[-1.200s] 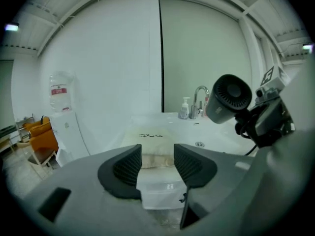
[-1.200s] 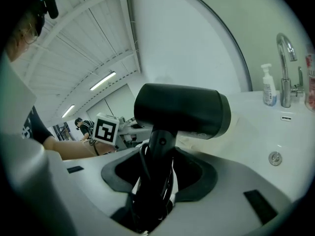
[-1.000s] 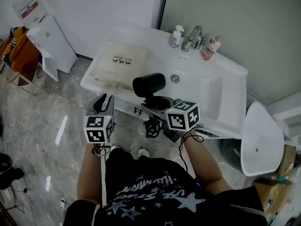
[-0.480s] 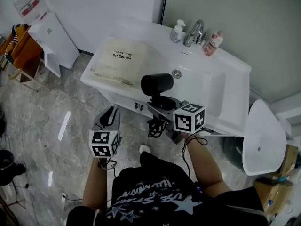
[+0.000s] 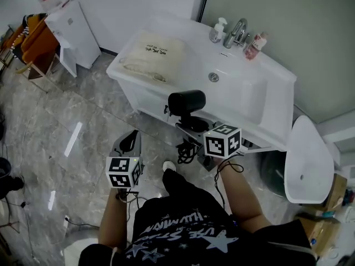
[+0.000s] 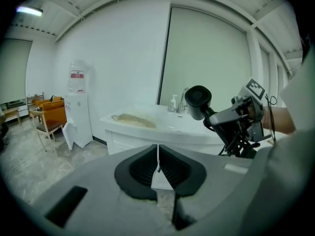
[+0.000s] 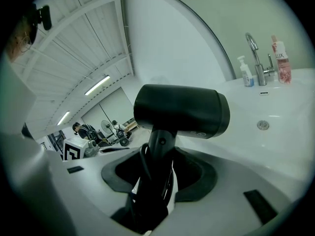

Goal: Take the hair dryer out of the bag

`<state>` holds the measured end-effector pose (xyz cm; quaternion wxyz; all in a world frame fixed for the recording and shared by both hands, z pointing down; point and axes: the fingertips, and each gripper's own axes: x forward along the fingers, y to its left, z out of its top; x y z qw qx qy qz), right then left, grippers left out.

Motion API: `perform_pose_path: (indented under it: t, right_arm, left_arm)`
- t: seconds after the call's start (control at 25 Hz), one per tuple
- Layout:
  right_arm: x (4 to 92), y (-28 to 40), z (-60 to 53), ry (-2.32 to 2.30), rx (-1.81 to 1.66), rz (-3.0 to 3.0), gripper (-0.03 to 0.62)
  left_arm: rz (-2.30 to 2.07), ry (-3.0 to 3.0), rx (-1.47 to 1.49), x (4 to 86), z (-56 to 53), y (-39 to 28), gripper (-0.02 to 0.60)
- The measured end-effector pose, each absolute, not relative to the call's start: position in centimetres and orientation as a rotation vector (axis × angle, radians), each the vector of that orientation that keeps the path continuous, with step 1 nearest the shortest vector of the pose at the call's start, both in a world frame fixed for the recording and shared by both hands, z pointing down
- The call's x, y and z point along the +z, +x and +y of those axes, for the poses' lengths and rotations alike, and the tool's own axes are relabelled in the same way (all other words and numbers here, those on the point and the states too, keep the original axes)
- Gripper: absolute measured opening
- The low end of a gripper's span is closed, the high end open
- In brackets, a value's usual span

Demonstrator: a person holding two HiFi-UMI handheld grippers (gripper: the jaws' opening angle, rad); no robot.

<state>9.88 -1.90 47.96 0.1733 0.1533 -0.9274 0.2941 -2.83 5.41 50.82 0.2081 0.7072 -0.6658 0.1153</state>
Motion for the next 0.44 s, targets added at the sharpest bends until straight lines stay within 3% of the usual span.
perform_pose_path:
  t: [0.44]
  right_arm:
    - [47.3, 12.5, 10.5, 0.419, 0.841, -2.640, 0.184]
  left_arm:
    - [-1.871, 1.917, 0.281, 51.4, 18.9, -0.1, 0.028]
